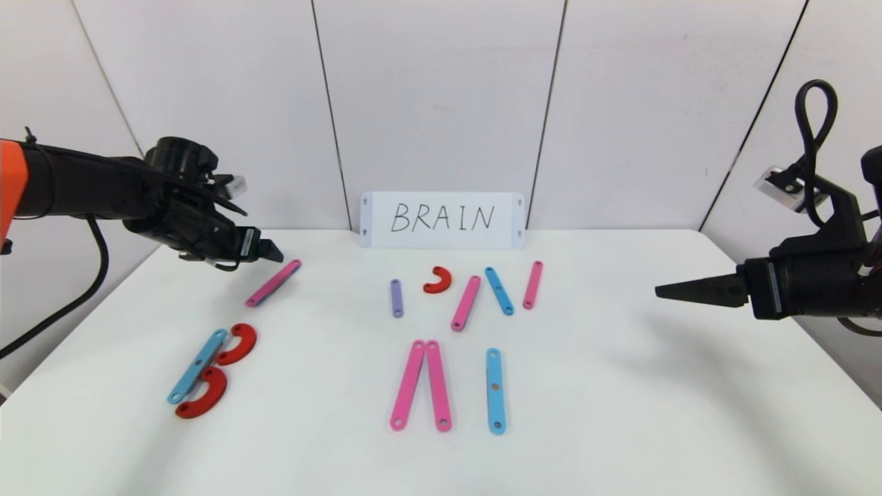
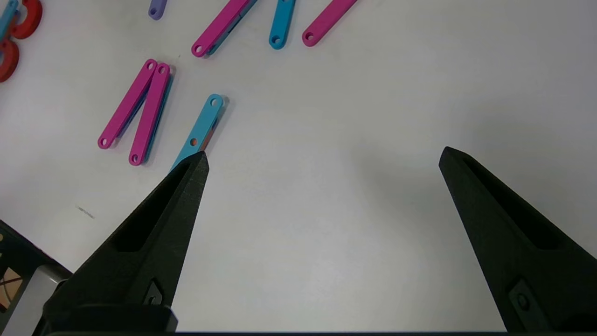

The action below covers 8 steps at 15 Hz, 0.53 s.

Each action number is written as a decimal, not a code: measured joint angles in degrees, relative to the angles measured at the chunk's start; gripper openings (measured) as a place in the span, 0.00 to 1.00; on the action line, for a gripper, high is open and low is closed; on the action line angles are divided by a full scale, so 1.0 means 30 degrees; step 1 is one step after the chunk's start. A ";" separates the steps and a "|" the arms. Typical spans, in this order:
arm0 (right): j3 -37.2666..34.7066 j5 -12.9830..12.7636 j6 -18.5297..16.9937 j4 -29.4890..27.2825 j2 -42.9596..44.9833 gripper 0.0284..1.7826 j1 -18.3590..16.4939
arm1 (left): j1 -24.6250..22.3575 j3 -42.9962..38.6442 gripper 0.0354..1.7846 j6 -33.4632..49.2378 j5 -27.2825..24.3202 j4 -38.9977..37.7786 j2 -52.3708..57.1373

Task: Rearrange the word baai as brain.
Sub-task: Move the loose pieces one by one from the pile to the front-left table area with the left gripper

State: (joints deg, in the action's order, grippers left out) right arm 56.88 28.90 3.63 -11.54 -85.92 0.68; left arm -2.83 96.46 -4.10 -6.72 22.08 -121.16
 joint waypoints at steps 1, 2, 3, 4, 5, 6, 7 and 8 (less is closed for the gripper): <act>-0.0008 -0.0008 0.0008 0.0008 -0.0008 0.97 0.0008 | -0.0114 0.0232 0.98 -0.0028 -0.0045 0.0008 -0.0451; -0.0008 -0.0008 0.0000 0.0008 -0.0008 0.97 0.0020 | -0.0175 0.0427 0.98 -0.0004 -0.0093 0.0008 -0.0792; -0.0008 -0.0008 0.0008 0.0000 -0.0016 0.97 0.0020 | -0.0211 0.0545 0.98 0.0008 -0.0138 0.0008 -0.1093; -0.0008 -0.0008 0.0008 0.0008 -0.0016 0.97 0.0020 | -0.0215 0.0618 0.98 0.0000 -0.0130 0.0008 -0.1304; -0.0008 -0.0024 0.0000 0.0008 -0.0016 0.97 0.0028 | -0.0195 0.0662 0.98 -0.0004 -0.0138 0.0008 -0.1520; -0.0008 -0.0024 0.0008 0.0008 -0.0016 0.97 0.0028 | -0.0150 0.0735 0.98 -0.0012 -0.0146 0.0008 -0.1755; -0.0008 -0.0024 0.0000 0.0008 -0.0016 0.97 0.0028 | -0.0073 0.0764 0.98 -0.0028 -0.0138 0.0016 -0.1975; -0.0008 -0.0008 0.0008 0.0008 -0.0016 0.97 0.0028 | 0.0008 0.0784 0.98 -0.0028 -0.0138 0.0024 -0.2170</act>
State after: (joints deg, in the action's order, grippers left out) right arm 56.86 28.88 3.66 -11.52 -85.97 0.77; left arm -2.80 98.82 -4.18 -7.13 22.15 -127.67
